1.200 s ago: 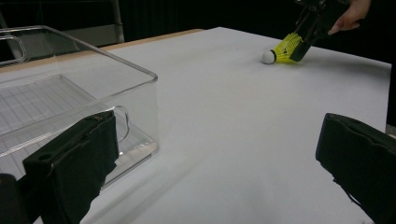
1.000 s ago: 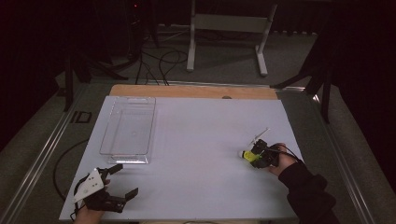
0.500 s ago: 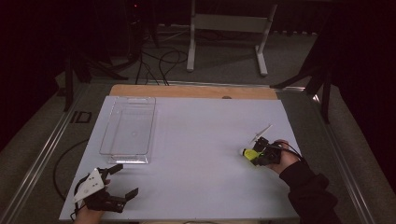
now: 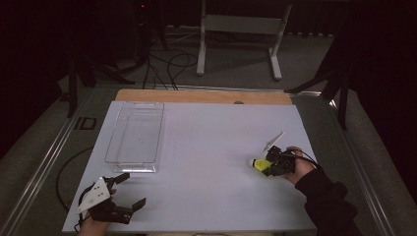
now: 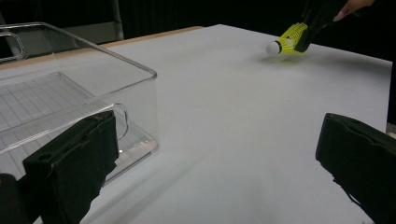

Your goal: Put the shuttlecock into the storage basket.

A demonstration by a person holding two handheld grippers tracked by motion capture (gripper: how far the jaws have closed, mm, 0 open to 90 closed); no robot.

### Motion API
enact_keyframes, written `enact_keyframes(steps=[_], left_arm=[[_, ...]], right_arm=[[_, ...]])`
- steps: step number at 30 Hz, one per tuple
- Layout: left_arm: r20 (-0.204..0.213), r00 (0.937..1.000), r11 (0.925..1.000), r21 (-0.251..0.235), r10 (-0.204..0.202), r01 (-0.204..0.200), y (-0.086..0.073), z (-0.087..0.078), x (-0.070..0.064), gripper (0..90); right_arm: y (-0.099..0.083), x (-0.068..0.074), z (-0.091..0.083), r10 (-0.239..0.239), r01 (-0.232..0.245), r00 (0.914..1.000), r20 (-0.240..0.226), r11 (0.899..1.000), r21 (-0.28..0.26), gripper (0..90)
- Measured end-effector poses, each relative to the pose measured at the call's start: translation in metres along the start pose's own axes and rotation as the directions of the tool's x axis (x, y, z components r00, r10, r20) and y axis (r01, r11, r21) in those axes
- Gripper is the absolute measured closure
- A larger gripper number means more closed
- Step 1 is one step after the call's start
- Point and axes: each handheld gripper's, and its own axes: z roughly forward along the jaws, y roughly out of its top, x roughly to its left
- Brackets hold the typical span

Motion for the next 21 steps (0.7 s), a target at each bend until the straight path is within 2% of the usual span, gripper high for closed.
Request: enact_keyframes(steps=[4, 10, 13, 19, 21], left_arm=[[-0.001, 1.0000, 1.0000, 0.001, 0.001, -0.001, 0.000, 0.000, 0.000, 0.0], [0.000, 1.0000, 1.0000, 0.002, -0.001, 0.001, 0.000, 0.000, 0.000, 0.0], [0.001, 1.0000, 1.0000, 0.003, -0.001, 0.001, 0.000, 0.000, 0.000, 0.0], [0.007, 1.0000, 0.9999, 0.013, -0.003, 0.003, 0.001, 0.001, 0.000, 0.0], [0.010, 0.9999, 0.9999, 0.014, -0.005, 0.005, 0.001, 0.001, 0.000, 0.0]], right_arm=[[0.002, 0.003, 0.000, -0.024, 0.024, 0.9993, -0.029, 1.000, -0.003, 89.7], [0.005, 0.006, -0.001, -0.049, 0.049, 0.9980, -0.041, 0.999, -0.005, 89.6], [0.007, 0.011, 0.000, -0.087, 0.087, 0.9934, -0.075, 0.996, -0.008, 89.6], [0.010, 0.017, -0.001, -0.123, 0.122, 0.9877, -0.096, 0.992, -0.012, 89.6], [0.012, 0.020, -0.001, -0.147, 0.145, 0.9835, -0.106, 0.989, -0.021, 89.6]])
